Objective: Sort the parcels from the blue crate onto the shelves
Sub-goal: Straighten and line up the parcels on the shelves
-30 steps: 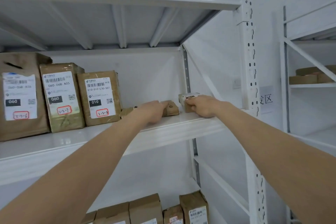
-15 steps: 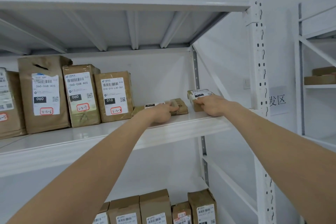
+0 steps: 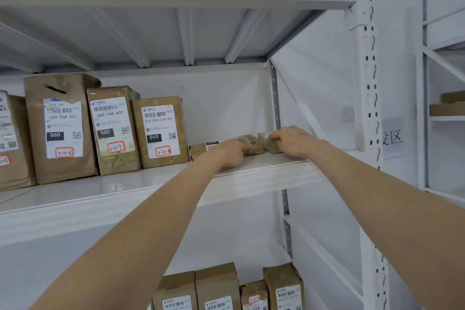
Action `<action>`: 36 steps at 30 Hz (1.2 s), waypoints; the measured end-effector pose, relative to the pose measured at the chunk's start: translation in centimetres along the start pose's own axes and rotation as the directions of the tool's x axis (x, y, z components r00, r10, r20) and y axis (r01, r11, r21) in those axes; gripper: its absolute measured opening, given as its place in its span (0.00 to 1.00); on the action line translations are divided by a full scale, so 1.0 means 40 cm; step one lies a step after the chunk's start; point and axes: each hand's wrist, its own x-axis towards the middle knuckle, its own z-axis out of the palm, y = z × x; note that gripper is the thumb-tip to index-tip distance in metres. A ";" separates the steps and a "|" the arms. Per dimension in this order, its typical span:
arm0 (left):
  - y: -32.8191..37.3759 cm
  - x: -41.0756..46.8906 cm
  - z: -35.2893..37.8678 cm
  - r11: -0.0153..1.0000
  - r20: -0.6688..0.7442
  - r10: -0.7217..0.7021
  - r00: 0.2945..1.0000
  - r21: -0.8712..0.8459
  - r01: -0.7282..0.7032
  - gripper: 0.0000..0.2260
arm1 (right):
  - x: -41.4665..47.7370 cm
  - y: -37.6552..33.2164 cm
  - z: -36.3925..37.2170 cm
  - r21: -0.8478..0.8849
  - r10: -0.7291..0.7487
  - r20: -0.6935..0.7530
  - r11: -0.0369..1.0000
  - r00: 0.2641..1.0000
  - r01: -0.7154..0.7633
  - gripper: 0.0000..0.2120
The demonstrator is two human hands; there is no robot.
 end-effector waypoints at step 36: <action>-0.077 -0.037 -0.014 0.996 0.119 -0.082 0.990 0.042 0.078 0.19 | 0.005 -0.058 0.023 -0.062 -0.036 0.036 0.997 0.999 0.038 0.14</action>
